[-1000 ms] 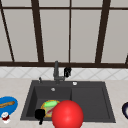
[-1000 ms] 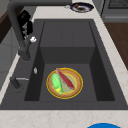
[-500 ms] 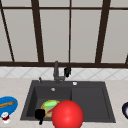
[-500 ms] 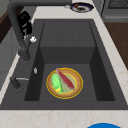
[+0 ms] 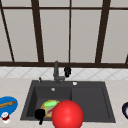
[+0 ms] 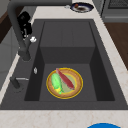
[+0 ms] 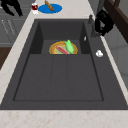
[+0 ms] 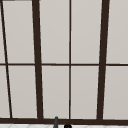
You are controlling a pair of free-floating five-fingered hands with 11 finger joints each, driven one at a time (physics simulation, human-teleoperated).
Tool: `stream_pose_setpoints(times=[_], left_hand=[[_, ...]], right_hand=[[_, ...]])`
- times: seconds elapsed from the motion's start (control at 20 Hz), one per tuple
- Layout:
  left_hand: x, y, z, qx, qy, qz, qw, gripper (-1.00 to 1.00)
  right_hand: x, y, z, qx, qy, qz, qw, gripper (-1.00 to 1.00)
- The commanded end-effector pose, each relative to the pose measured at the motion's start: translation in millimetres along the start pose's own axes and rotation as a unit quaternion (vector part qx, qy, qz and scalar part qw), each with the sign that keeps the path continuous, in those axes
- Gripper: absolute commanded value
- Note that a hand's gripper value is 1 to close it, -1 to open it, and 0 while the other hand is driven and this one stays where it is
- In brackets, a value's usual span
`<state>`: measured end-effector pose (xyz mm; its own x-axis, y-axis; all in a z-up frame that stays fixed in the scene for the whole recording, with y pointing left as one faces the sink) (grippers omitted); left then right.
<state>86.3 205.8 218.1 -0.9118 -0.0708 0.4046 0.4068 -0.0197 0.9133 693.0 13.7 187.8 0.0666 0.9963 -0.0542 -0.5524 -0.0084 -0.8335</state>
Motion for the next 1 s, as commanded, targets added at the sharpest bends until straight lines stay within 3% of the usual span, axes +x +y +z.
stream_pose_setpoints(times=[0.0, 0.25, 0.4, 0.5, 0.7, 0.8, 0.95], left_hand=[[0.0, 0.0, 0.0, 0.000, 0.000, 0.000, 1.0000, 0.00], [0.0, 0.0, 0.0, 0.000, 0.000, 0.000, 1.0000, 0.00], [0.0, 0.0, 0.0, 0.000, 0.000, 0.000, 1.0000, 0.00], [0.0, 0.0, 0.0, 0.000, 0.000, 0.000, 1.0000, 0.00], [0.0, 0.0, 0.0, 0.000, 0.000, 0.000, 1.0000, 0.00], [0.0, 0.0, 0.0, 0.000, 0.000, 0.000, 1.0000, 0.00], [0.0, 0.0, 0.0, 0.000, 0.000, 0.000, 1.0000, 0.00]], right_hand=[[25.6, -23.7, 5.7, 0.001, -0.004, 0.001, 1.0000, 1.00], [39.9, -24.1, 12.2, 0.003, 0.062, 0.032, 0.9975, 1.00], [50.7, -19.2, 14.9, -0.009, 0.104, 0.068, 0.9923, 1.00], [58.6, -16.6, 16.3, -0.019, 0.133, 0.091, 0.9868, 1.00], [76.0, -10.4, 17.8, -0.042, 0.195, 0.143, 0.9696, 1.00], [84.6, -6.0, 17.7, -0.056, 0.227, 0.170, 0.9574, 1.00], [96.9, 0.9, 16.1, -0.076, 0.273, 0.211, 0.9356, 1.00]])
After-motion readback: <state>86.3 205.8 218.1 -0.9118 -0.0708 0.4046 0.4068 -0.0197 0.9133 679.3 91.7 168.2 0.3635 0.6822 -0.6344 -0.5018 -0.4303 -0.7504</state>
